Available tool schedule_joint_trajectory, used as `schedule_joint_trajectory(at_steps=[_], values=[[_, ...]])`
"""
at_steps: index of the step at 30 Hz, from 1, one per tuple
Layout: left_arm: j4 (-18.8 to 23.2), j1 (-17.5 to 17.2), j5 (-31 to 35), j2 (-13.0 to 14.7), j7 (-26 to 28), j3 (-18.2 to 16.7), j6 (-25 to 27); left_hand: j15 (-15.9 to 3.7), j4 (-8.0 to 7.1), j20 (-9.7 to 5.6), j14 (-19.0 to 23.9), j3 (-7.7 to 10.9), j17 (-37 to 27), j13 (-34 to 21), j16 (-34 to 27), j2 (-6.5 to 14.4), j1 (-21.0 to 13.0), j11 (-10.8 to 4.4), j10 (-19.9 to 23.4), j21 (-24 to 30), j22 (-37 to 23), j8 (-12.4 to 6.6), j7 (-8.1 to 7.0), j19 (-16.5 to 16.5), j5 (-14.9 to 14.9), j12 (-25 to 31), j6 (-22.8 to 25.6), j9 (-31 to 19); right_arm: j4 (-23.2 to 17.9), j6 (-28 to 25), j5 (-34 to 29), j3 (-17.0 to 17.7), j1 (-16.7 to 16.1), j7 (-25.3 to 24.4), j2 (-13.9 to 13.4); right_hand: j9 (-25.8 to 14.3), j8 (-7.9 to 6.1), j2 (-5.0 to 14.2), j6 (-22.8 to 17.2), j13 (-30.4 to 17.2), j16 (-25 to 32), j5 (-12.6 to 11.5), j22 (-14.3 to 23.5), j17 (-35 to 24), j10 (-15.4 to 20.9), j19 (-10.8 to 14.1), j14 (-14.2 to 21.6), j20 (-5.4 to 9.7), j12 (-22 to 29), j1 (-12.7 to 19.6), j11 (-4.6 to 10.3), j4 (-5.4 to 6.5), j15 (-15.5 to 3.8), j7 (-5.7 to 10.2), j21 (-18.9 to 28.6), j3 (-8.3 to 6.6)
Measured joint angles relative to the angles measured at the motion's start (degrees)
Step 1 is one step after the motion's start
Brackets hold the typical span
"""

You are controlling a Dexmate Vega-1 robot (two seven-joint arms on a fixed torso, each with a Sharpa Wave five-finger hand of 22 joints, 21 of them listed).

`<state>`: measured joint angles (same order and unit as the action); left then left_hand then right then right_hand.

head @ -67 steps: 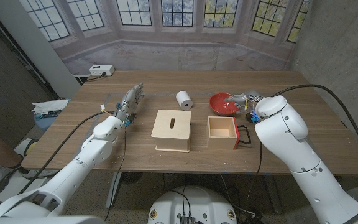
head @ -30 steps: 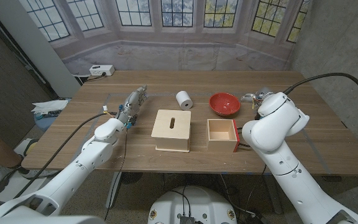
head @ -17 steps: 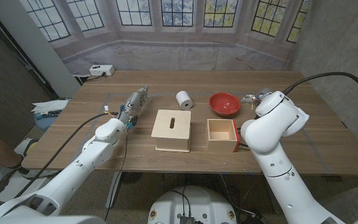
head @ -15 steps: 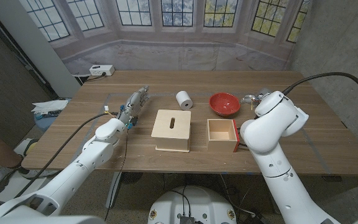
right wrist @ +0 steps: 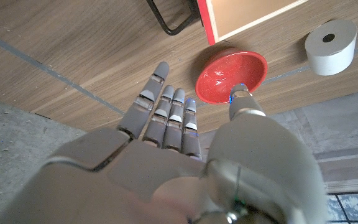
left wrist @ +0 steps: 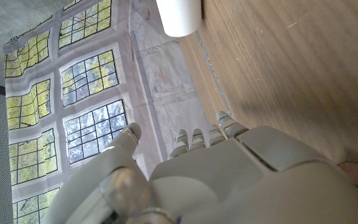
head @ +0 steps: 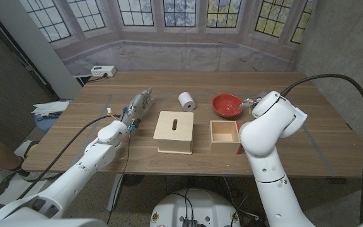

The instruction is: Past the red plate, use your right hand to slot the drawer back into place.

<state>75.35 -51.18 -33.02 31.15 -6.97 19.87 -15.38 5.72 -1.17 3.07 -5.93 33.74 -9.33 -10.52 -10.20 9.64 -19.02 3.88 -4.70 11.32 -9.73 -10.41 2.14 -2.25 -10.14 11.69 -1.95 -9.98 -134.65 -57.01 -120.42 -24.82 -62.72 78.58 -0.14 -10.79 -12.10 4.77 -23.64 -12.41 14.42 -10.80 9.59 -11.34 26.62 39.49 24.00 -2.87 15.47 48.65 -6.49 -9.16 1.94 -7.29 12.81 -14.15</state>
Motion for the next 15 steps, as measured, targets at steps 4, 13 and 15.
schedule_joint_trajectory(at_steps=[4, 13, 15], values=[[-0.03, 0.01, 0.01, -0.04, -0.06, 0.05, -0.02, 0.0, 0.16, 0.0, 0.0, -0.16, 0.0, 0.0, 0.0, 0.17, -0.17, 0.0, 0.0, 0.0, 0.0, 0.0, 0.0, 0.0, 0.0, 0.0, 0.0, 0.0, -0.01, 1.87, -1.24, 0.05, -0.34, 0.13, 0.88, 0.0, 0.0, 0.0, 0.0, 0.0, 0.22, 0.0, 0.0, 0.0, 0.16, 0.52, 0.71, -0.1, 0.0, 0.0, -0.15, 0.0, 0.11, 0.0, 0.0, 0.0], [0.26, -0.15, 0.29, -0.07, -0.11, 0.19, -0.44, 0.0, 0.39, 0.0, 0.0, 0.07, -0.01, 0.0, 0.0, 0.17, -0.17, 0.0, 0.0, 0.0, 0.0, 0.0, 0.0, 0.0, 0.0, 0.0, 0.0, 0.0, 0.0, 5.74, -4.54, 0.0, -2.68, 0.28, 6.34, 0.0, 0.0, -0.23, -0.63, -0.26, 0.42, 0.0, 0.0, 0.01, 0.76, 1.23, 1.5, -0.21, 0.44, 0.23, -0.75, 0.18, 0.47, -0.62, 0.0, 0.18], [0.48, -0.32, 0.32, -0.07, -0.07, 0.21, -0.52, 0.0, 0.39, 0.0, 0.0, 0.07, -0.01, 0.0, 0.0, 0.17, -0.17, 0.0, 0.0, 0.0, 0.0, 0.0, 0.0, 0.0, 0.0, 0.0, 0.0, 0.0, 0.18, 6.27, -5.37, -0.16, -3.06, 0.3, 7.01, 0.0, 0.0, -0.23, -0.72, -0.27, 0.42, 0.0, 0.0, 0.01, 0.77, 1.23, 1.61, -0.21, 0.44, 0.23, -0.76, 0.25, 0.44, -0.71, 0.0, 0.25]])
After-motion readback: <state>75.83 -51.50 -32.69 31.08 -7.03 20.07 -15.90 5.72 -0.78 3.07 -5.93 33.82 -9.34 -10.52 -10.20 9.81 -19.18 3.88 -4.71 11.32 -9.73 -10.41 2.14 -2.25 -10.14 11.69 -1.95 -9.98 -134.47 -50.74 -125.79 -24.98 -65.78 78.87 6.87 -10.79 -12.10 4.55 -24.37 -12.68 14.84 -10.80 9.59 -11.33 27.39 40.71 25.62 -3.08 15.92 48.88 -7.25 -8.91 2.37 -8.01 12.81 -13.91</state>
